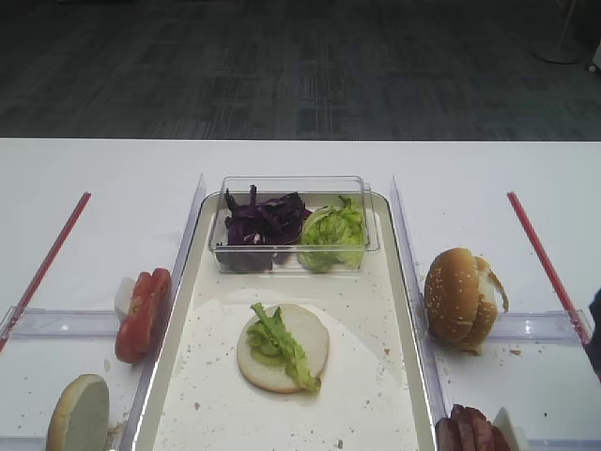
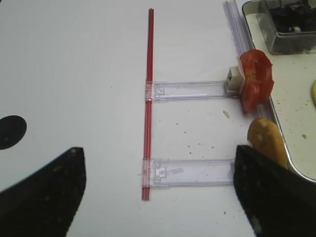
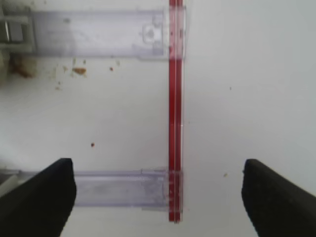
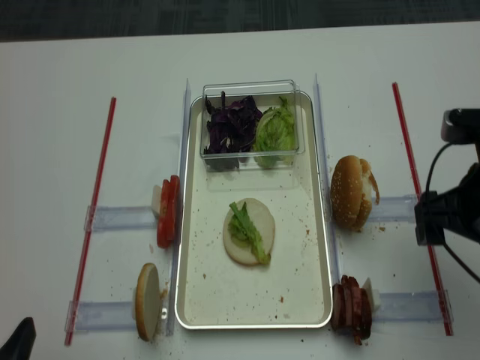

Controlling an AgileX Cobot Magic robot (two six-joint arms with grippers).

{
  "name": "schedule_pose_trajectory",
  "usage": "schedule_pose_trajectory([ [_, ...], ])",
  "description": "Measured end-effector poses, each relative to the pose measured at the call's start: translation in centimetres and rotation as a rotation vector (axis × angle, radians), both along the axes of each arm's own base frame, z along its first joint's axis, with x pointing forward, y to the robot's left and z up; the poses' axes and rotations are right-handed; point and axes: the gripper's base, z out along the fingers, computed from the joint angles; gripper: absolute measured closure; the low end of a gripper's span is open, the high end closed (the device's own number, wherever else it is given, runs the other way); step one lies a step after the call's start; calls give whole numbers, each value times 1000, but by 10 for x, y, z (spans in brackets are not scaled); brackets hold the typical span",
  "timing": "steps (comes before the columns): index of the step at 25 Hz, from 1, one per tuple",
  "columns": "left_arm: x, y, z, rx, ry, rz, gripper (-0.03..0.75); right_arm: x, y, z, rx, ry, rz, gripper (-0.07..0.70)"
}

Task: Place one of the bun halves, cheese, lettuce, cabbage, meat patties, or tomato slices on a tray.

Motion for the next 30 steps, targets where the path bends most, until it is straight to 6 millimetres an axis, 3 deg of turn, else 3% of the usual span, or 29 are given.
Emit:
schedule_pose_trajectory([
  [7, 0, 0, 0, 0, 0, 0, 153, -55, 2, 13, 1, -117, -2, -60],
  [13, 0, 0, 0, 0, 0, 0, 153, -77, 3, 37, 13, -297, -52, -23],
  [17, 0, 0, 0, 0, 0, 0, 153, -89, 4, 45, 24, -313, -58, -14],
  [23, 0, 0, 0, 0, 0, 0, 153, -108, 5, 51, 22, -305, -32, -13],
  [30, 0, 0, 0, 0, 0, 0, 153, -133, 6, 57, 16, -415, -21, -13],
])
